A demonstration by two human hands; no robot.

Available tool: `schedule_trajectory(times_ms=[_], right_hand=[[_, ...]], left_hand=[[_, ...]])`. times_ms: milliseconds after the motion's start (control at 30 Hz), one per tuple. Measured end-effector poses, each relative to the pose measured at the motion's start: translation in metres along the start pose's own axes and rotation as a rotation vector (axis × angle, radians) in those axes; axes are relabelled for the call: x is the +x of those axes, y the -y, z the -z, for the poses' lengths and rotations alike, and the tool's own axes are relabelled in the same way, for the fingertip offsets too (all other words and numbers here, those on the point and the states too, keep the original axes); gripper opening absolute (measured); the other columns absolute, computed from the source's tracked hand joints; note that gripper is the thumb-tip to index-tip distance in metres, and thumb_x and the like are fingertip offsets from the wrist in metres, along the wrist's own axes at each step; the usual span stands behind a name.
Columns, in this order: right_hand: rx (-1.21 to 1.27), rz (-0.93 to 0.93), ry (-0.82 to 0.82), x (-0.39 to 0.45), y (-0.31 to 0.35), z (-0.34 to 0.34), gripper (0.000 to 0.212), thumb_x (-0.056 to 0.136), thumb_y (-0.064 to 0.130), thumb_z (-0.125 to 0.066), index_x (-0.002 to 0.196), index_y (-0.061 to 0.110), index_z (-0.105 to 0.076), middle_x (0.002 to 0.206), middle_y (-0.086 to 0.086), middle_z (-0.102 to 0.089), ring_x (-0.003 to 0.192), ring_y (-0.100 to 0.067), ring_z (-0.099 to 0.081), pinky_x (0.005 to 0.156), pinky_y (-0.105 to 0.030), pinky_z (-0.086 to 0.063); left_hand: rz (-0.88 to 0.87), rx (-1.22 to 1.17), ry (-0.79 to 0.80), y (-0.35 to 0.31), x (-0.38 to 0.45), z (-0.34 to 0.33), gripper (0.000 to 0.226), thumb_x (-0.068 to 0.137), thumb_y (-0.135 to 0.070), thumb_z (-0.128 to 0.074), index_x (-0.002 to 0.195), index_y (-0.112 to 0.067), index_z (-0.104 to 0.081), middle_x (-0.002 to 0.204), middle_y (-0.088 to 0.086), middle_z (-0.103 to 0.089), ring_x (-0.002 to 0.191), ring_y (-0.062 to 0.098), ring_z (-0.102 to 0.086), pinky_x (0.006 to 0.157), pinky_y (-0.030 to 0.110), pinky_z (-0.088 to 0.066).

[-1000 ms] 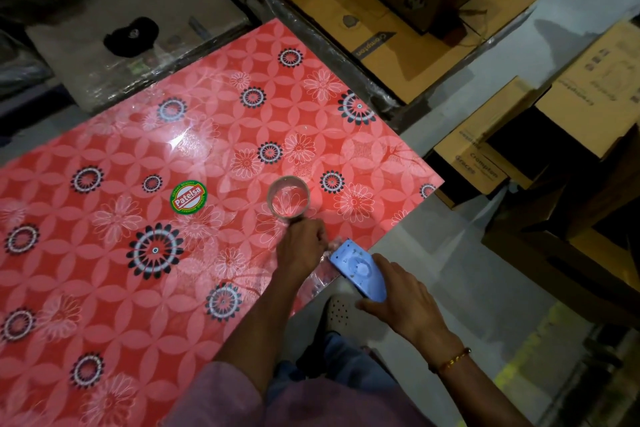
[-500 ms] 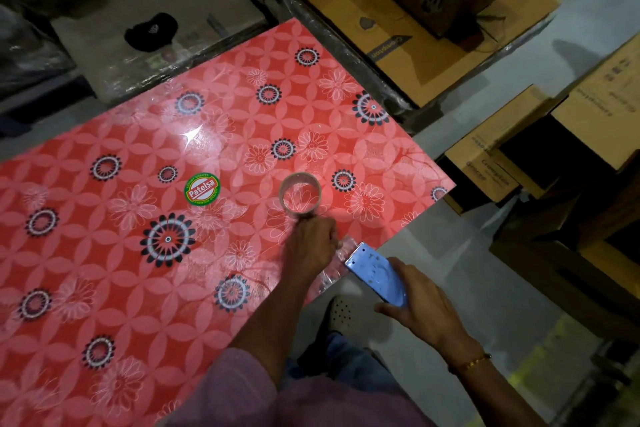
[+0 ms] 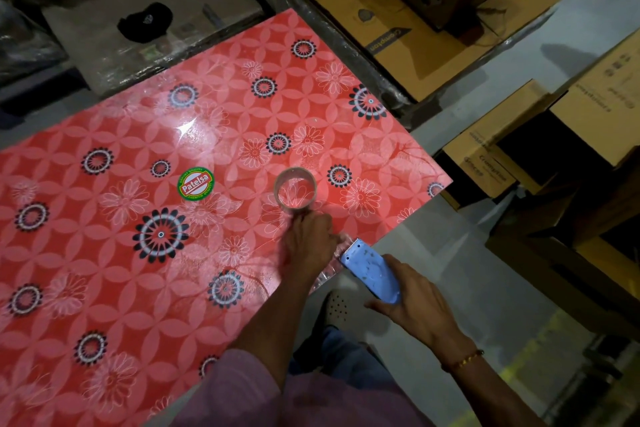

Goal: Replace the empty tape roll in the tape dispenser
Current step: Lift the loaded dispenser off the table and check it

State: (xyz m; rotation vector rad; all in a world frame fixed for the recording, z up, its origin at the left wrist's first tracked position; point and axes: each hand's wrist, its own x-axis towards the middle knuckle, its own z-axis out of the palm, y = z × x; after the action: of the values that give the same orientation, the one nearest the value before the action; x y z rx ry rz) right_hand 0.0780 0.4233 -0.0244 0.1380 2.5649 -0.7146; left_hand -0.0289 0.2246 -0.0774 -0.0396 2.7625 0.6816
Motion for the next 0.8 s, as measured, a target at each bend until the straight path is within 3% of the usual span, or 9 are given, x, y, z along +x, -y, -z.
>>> schedule_trajectory(times_ms=[200, 400, 667, 800], right_hand=[[0.028, -0.001, -0.003, -0.001, -0.002, 0.001, 0.098, 0.071, 0.072, -0.076, 0.150, 0.024, -0.043, 0.134, -0.001, -0.065, 0.112, -0.026, -0.066, 0.084, -0.038, -0.056], [0.019, 0.024, -0.049, -0.012, -0.005, 0.001, 0.094, 0.061, 0.084, -0.053, 0.135, 0.028, -0.050, 0.121, 0.001, -0.070, 0.101, -0.025, -0.069, 0.077, -0.040, -0.057], [0.064, -0.016, 0.003, -0.018, -0.013, -0.005, 0.090, 0.073, 0.073, -0.072, 0.144, 0.027, -0.044, 0.130, 0.006, -0.065, 0.109, -0.021, -0.066, 0.082, -0.039, -0.058], [0.097, -0.020, -0.014, -0.021, -0.017, -0.008, 0.087, 0.069, 0.080, -0.062, 0.139, 0.032, -0.045, 0.126, 0.010, -0.065, 0.106, -0.019, -0.067, 0.080, -0.039, -0.058]], left_hand=[[0.043, -0.047, 0.025, -0.002, 0.001, 0.003, 0.047, 0.071, -0.047, -0.080, 0.055, -0.029, -0.040, 0.071, -0.009, -0.059, 0.074, 0.016, -0.059, 0.068, 0.039, -0.058], [0.089, -0.061, 0.041, -0.005, 0.000, 0.003, 0.046, 0.072, -0.046, -0.081, 0.055, -0.030, -0.041, 0.074, -0.008, -0.060, 0.085, 0.018, -0.058, 0.080, 0.037, -0.049], [0.071, -0.066, 0.051, -0.009, -0.002, 0.010, 0.046, 0.074, -0.043, -0.081, 0.056, -0.028, -0.041, 0.074, -0.007, -0.062, 0.081, 0.017, -0.060, 0.081, 0.040, -0.055], [0.078, -0.089, 0.073, -0.010, -0.003, 0.013, 0.044, 0.076, -0.040, -0.080, 0.057, -0.028, -0.042, 0.075, -0.006, -0.063, 0.082, 0.017, -0.061, 0.081, 0.041, -0.056]])
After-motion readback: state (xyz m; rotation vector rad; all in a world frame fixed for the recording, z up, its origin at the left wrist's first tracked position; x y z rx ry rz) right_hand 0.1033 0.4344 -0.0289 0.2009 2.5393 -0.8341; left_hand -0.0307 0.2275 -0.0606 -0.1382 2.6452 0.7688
